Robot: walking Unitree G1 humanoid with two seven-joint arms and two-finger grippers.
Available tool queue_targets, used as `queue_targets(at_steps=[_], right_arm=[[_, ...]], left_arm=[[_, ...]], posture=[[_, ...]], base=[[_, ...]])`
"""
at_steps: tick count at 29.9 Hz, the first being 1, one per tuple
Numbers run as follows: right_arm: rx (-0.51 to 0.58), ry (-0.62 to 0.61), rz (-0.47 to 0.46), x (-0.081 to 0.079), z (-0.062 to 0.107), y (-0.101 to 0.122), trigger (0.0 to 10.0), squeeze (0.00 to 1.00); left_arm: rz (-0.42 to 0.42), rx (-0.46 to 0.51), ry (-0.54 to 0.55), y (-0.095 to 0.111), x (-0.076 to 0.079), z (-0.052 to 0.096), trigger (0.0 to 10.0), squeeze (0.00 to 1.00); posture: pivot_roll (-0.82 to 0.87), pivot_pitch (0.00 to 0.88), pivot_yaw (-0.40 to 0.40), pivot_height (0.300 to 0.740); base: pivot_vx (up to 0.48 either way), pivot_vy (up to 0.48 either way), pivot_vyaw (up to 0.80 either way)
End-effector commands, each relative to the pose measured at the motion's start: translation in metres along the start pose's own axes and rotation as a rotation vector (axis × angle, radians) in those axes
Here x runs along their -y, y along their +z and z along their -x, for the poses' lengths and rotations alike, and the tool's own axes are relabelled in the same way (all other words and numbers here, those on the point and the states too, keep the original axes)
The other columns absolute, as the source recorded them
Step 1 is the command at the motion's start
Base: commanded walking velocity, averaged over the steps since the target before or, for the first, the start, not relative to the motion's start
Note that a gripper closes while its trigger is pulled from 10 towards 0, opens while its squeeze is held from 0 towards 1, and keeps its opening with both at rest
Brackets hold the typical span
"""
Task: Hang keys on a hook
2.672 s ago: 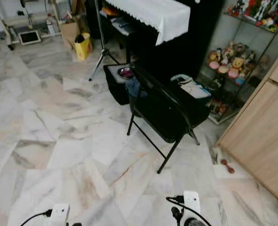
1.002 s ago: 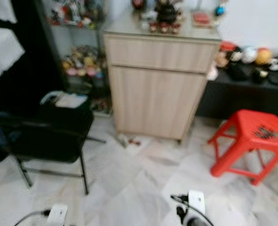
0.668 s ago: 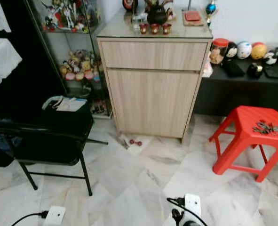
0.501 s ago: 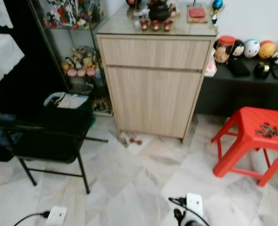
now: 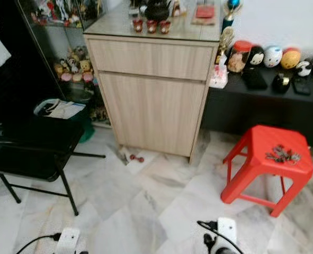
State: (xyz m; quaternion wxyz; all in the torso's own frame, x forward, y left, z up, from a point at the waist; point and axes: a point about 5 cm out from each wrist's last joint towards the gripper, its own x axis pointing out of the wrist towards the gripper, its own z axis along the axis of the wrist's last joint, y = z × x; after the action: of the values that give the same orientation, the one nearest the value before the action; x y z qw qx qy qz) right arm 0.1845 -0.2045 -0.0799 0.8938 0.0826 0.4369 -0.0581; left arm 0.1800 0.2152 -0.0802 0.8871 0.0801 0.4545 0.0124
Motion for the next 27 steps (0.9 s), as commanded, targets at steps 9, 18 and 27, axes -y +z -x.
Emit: queue_targets(at_steps=[9,18,27], right_arm=[[-0.031,0.002,-0.012,-0.0061,0.0005,-0.0094,10.0,0.0],[-0.013,-0.018,-0.027,-0.0018,0.001,-0.0076,10.0,0.0],[-0.006,-0.011,-0.033,-0.0031,0.0005,-0.0056,10.0,0.0]], left_arm=[[0.007,-0.053,0.007,-0.0138,-0.0016,0.0025,10.0,0.0],[0.049,-0.058,0.01,-0.0196,-0.0061,0.0044,10.0,0.0],[0.071,-0.046,0.009,-0.0189,-0.0052,0.0044,10.0,0.0]], posture=[[-0.11,0.061,-0.001,0.74],[-0.11,0.061,-0.006,0.74],[-0.11,0.062,-0.01,0.74]], base=[[0.0,-0.248,-0.65],[0.0,0.0,-0.42],[0.0,0.0,0.0]])
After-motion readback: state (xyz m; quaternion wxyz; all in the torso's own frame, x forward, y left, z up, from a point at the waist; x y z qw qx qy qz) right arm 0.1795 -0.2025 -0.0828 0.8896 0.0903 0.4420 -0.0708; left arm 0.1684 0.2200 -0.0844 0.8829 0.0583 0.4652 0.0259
